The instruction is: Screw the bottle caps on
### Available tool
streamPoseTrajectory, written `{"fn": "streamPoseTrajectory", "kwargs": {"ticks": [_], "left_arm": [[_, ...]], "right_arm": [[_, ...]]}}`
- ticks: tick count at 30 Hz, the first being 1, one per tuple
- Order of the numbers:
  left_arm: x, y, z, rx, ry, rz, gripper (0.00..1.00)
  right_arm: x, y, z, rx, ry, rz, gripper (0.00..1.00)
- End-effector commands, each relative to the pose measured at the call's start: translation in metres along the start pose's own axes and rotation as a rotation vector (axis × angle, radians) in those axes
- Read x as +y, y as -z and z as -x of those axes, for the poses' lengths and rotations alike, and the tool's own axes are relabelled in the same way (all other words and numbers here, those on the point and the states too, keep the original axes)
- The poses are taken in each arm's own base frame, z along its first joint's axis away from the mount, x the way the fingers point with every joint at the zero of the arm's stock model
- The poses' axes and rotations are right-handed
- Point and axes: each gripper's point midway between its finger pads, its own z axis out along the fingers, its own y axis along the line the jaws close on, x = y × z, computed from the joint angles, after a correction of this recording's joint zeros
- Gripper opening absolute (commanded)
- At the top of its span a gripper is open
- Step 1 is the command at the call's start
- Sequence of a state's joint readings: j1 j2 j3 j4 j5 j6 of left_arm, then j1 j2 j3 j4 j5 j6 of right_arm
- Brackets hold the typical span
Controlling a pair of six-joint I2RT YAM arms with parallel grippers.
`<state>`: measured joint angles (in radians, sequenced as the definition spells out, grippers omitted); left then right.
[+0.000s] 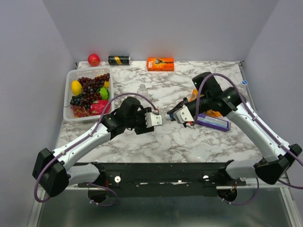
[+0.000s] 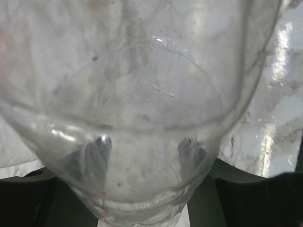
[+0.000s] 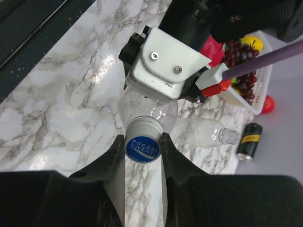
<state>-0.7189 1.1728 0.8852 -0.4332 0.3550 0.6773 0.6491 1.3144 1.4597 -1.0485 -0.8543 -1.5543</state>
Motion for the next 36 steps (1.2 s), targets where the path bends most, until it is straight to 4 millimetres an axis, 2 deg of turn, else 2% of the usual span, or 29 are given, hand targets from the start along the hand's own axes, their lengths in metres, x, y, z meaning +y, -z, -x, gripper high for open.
{"fn": "streamPoseTrajectory", "kwargs": {"ticks": [1, 2, 3, 4, 6, 9, 10, 12, 14, 20, 21, 22, 24, 25, 26, 27, 28, 30, 31, 34, 36], "left_arm": [[0.081, 0.018, 0.026, -0.083, 0.119, 0.447, 0.00], [0.094, 0.025, 0.026, -0.100, 0.205, 0.549, 0.00], [0.120, 0.046, 0.027, -0.112, 0.259, 0.724, 0.00], [0.129, 0.056, 0.028, -0.123, 0.297, 0.797, 0.00], [0.150, 0.082, 0.028, -0.152, 0.398, 0.973, 0.00], [0.159, 0.094, 0.031, -0.163, 0.451, 1.053, 0.00], [0.160, 0.096, 0.031, -0.157, 0.459, 1.072, 0.00], [0.160, 0.095, 0.032, -0.162, 0.468, 1.072, 0.00], [0.157, 0.090, 0.031, -0.168, 0.474, 1.046, 0.00], [0.143, 0.081, 0.028, -0.177, 0.488, 0.973, 0.00], [0.142, 0.082, 0.030, -0.184, 0.487, 0.964, 0.00], [0.138, 0.079, 0.029, -0.178, 0.485, 0.941, 0.00], [0.128, 0.068, 0.026, -0.173, 0.486, 0.877, 0.00], [0.125, 0.063, 0.024, -0.168, 0.492, 0.849, 0.00], [0.119, 0.058, 0.022, -0.166, 0.497, 0.813, 0.00], [0.109, 0.047, 0.025, -0.178, 0.508, 0.736, 0.00], [0.103, 0.044, 0.026, -0.188, 0.513, 0.704, 0.00], [0.089, 0.032, 0.028, -0.210, 0.521, 0.609, 0.00], [0.080, 0.026, 0.032, -0.230, 0.527, 0.546, 0.00], [0.069, 0.018, 0.034, -0.264, 0.560, 0.482, 0.00], [0.059, 0.010, 0.037, -0.288, 0.567, 0.399, 0.00]], "right_arm": [[-0.028, -0.002, 0.011, -0.043, -0.410, -0.053, 0.04], [-0.031, -0.004, 0.009, -0.042, -0.488, -0.051, 0.04], [-0.037, -0.006, 0.003, -0.032, -0.555, -0.058, 0.03], [-0.039, -0.008, 0.000, -0.027, -0.676, -0.071, 0.02], [-0.050, -0.007, -0.014, 0.010, -0.796, -0.121, 0.01], [-0.073, -0.007, -0.027, 0.004, -1.045, -0.178, 0.00], [-0.081, -0.009, -0.030, -0.005, -1.181, -0.188, 0.00], [-0.086, -0.012, -0.033, -0.037, -1.320, -0.162, 0.01], [-0.086, -0.015, -0.030, -0.066, -1.394, -0.144, 0.00], [-0.093, -0.010, -0.030, -0.069, -1.321, -0.191, 0.01], [-0.093, -0.007, -0.029, -0.062, -1.307, -0.205, 0.06], [-0.095, -0.006, -0.031, -0.057, -1.273, -0.215, 0.26], [-0.101, 0.003, -0.031, -0.036, -1.231, -0.279, 0.43], [-0.110, 0.008, -0.029, -0.044, -1.223, -0.329, 0.55], [-0.114, 0.013, -0.029, -0.040, -1.222, -0.367, 0.60], [-0.122, 0.020, -0.041, 0.004, -1.233, -0.457, 0.62], [-0.130, 0.028, -0.042, 0.005, -1.288, -0.535, 0.67], [-0.135, 0.040, -0.061, 0.086, -1.361, -0.667, 0.68], [-0.135, 0.043, -0.064, 0.111, -1.387, -0.689, 0.69], [-0.130, 0.049, -0.073, 0.154, -1.370, -0.742, 0.70], [-0.116, 0.049, -0.073, 0.165, -1.373, -0.735, 0.70]]}}
